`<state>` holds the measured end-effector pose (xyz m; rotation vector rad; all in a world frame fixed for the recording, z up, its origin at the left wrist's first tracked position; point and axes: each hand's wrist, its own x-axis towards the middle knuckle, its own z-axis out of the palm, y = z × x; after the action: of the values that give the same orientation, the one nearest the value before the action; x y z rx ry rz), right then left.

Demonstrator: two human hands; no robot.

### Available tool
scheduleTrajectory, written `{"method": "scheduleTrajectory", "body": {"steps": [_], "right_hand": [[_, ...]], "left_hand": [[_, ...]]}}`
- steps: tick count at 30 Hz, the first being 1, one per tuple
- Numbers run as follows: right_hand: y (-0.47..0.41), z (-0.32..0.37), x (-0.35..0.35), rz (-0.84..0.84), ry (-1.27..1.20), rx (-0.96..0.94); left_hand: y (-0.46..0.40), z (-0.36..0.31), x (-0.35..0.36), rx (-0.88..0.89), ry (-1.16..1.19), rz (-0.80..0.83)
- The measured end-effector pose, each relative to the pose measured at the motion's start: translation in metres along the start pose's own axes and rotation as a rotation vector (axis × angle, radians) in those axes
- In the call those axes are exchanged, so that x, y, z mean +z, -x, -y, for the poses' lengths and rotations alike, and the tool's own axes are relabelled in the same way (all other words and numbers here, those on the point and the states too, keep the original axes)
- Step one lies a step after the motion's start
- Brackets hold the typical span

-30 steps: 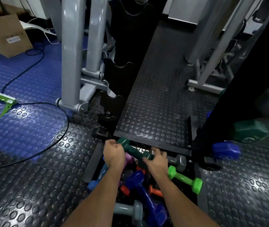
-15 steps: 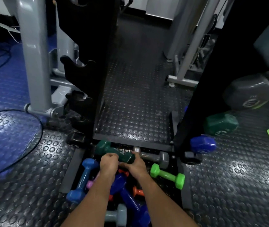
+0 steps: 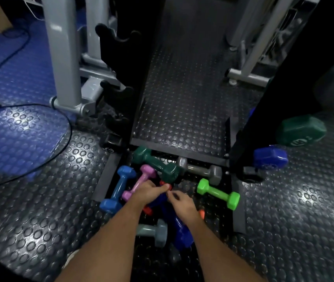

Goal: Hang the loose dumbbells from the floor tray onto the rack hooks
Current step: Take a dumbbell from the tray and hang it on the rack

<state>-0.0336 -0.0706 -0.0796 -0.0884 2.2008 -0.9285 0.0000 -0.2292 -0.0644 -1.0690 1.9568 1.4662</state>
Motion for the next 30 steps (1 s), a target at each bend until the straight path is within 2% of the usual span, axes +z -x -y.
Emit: {"method": "scheduleTrajectory", "body": {"steps": [2, 4, 7, 9, 11, 14, 16, 18, 22, 27, 30], "right_hand": [[0.007, 0.0, -0.001, 0.021, 0.026, -0.018], [0.009, -0.009, -0.001, -0.004, 0.142, -0.04], [0.02, -0.034, 0.002, -0.224, 0.348, -0.023], [0.032, -0.052, 0.003, -0.368, 0.378, 0.11], [0.036, -0.076, 0.006, -0.369, 0.285, 0.306], [0.03, -0.099, 0.013, -0.12, -0.061, 0.671], [0.027, -0.099, 0.015, -0.016, -0.344, 0.767], [0.032, -0.087, 0.01, -0.021, -0.445, 0.74], [0.035, -0.06, -0.006, -0.106, -0.477, 0.587], [0.02, -0.025, -0.017, -0.35, -0.256, 0.39], [0.018, 0.01, -0.032, -0.425, -0.179, 0.264]], "left_hand": [[0.0, 0.004, 0.004, -0.011, -0.033, 0.033], [0.002, 0.002, 0.01, 0.009, -0.178, 0.0], [0.007, -0.002, 0.018, 0.085, -0.397, -0.048], [0.009, -0.004, 0.019, 0.117, -0.452, -0.077], [0.014, -0.006, 0.017, 0.14, -0.5, -0.106], [0.022, -0.007, 0.021, 0.191, -0.573, -0.134], [0.025, -0.009, 0.022, 0.22, -0.595, -0.14], [0.029, -0.014, 0.019, 0.257, -0.598, -0.149], [0.037, -0.026, 0.003, 0.328, -0.524, -0.224], [0.048, -0.034, -0.03, 0.261, -0.338, -0.3], [0.057, -0.038, -0.049, 0.191, -0.237, -0.306]]}}
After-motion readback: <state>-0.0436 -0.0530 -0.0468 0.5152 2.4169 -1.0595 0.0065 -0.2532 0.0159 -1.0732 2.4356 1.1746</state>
